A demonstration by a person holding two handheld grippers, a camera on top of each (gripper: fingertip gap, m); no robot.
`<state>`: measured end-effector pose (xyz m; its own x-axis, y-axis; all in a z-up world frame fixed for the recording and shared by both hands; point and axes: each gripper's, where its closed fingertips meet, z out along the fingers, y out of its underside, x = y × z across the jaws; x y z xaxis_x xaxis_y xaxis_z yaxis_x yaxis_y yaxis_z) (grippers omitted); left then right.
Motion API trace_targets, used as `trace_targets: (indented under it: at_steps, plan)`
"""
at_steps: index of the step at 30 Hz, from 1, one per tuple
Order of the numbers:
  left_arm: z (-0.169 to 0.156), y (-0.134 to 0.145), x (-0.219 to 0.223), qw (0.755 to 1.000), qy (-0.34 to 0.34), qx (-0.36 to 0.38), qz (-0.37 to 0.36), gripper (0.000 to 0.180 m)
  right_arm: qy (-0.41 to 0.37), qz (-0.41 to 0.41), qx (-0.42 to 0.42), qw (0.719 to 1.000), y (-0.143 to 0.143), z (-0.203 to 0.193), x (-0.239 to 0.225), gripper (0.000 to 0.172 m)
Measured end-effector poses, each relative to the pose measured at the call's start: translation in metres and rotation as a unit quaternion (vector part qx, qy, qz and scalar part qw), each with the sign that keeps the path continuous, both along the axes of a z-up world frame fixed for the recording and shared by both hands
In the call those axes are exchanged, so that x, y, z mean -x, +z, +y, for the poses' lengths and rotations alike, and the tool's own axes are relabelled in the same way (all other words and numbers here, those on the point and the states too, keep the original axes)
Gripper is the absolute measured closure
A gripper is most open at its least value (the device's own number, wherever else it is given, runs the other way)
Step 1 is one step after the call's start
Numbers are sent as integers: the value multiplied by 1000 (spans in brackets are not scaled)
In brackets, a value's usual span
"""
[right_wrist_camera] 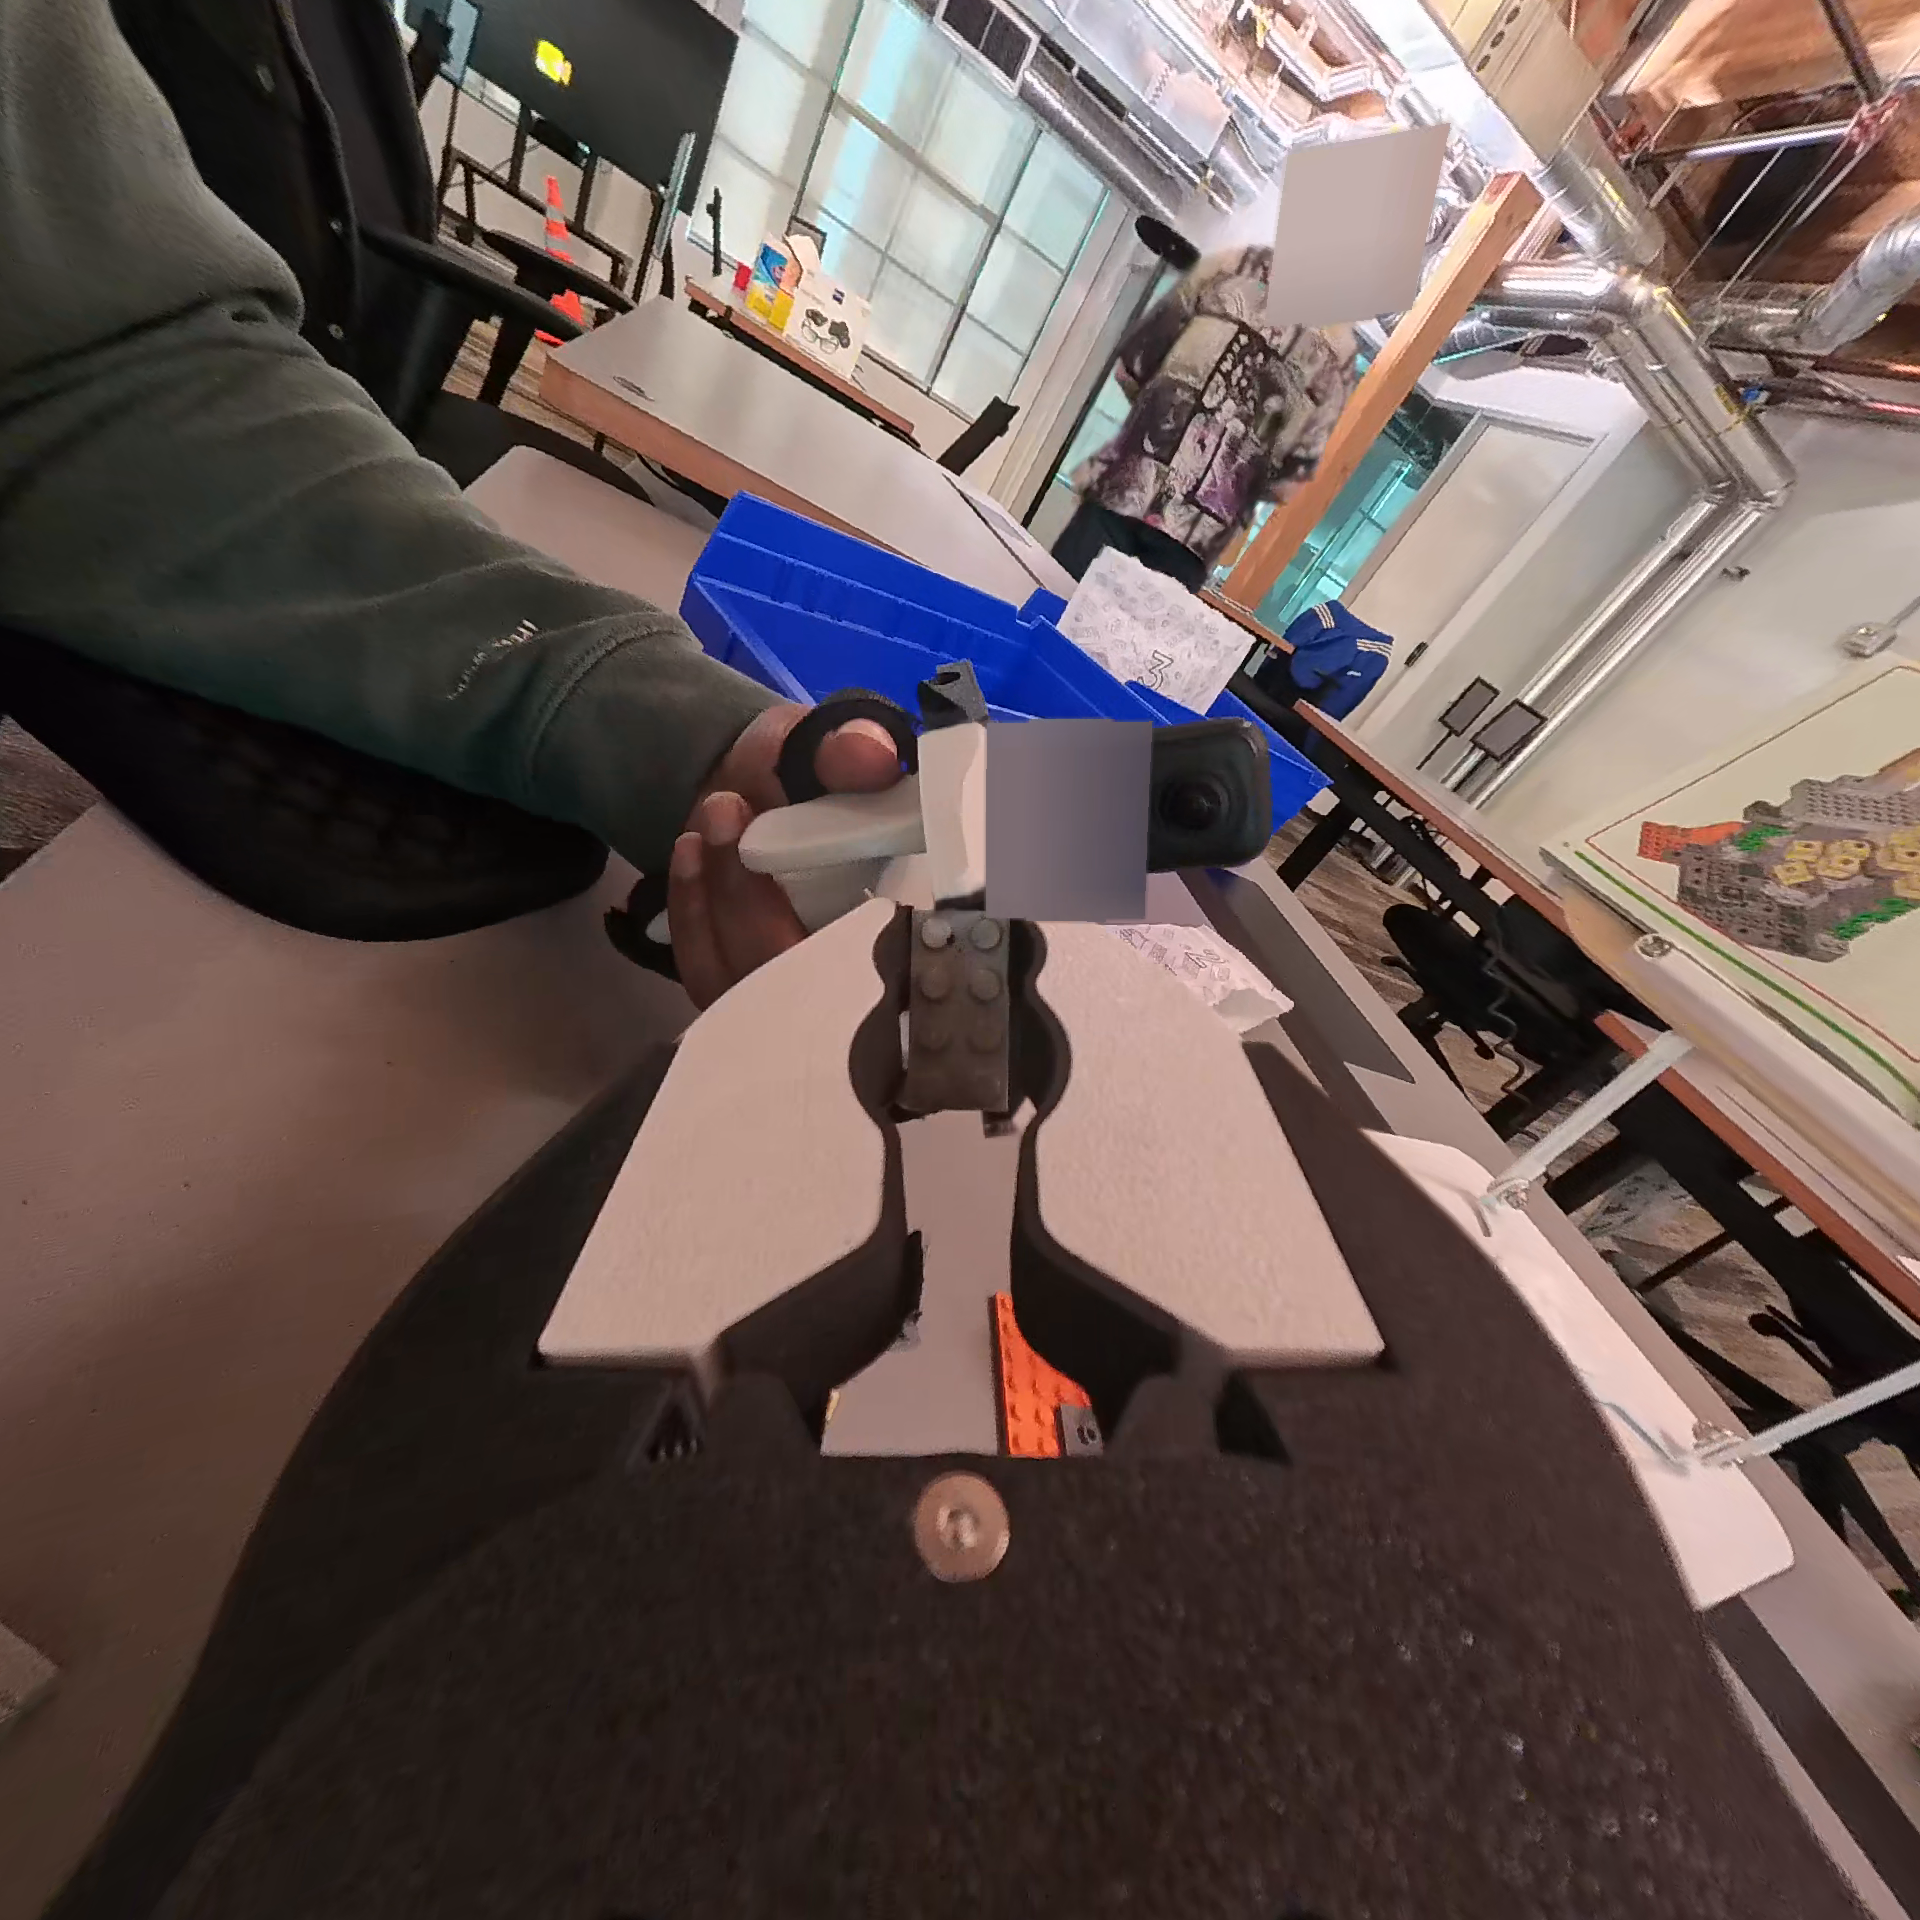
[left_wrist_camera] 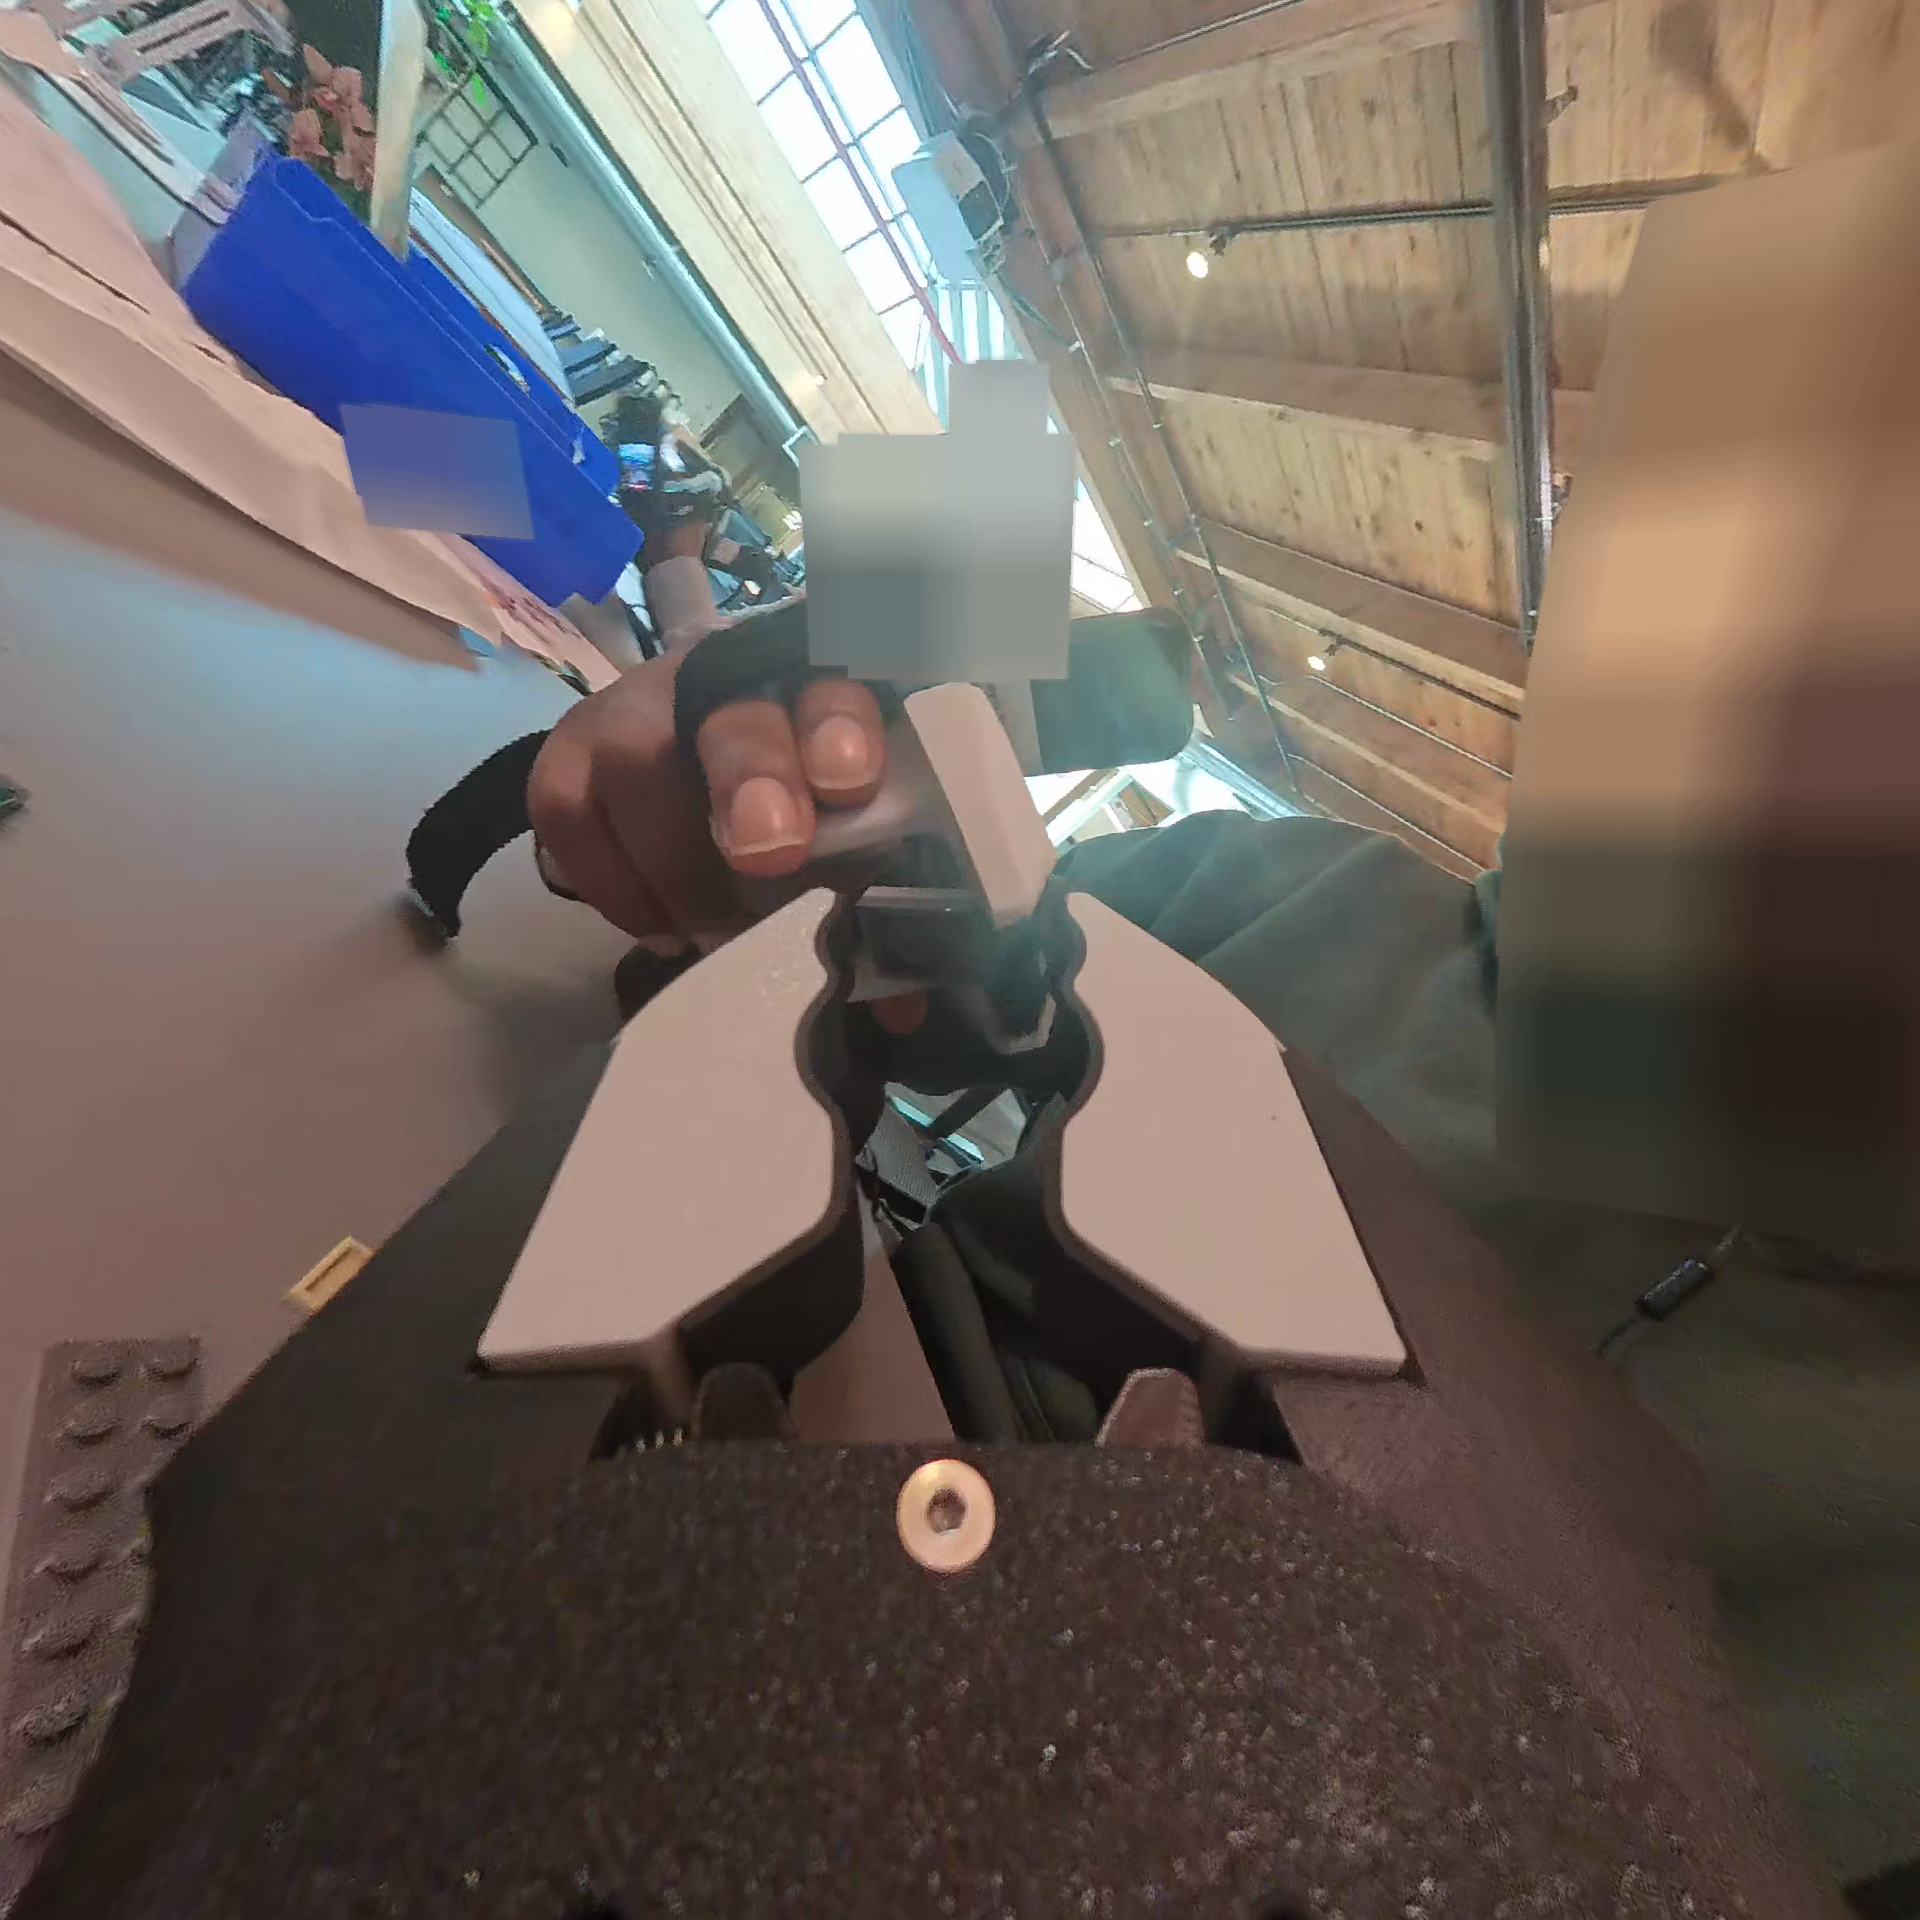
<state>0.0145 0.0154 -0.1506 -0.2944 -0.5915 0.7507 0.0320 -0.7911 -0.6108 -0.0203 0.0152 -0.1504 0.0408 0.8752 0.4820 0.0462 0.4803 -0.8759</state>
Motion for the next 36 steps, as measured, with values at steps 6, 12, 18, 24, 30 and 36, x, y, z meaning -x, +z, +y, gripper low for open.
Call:
trace_targets:
  at_steps: [6,12,18,24,30,36]
  plan:
    - [-7,4,-3,1000,-20,2,-21,146,6,13,0,1000,6,-4,0,155]
    - [-1,2,-2,1000,0,-12,-3,147,-14,4,-5,1000,4,2,-1,155]
    - [12,-7,6,998,39,-24,35,147,-65,-40,-62,995,-3,14,-5,149]
    - [9,-17,4,995,39,-53,77,147,-71,-76,-94,990,-14,12,-3,155]
    - [-1,-9,5,995,24,-83,57,146,-41,-46,-83,995,-6,2,-3,155]
    - [-8,-1,5,998,0,-65,25,147,-19,-24,-84,996,2,-6,-5,155]
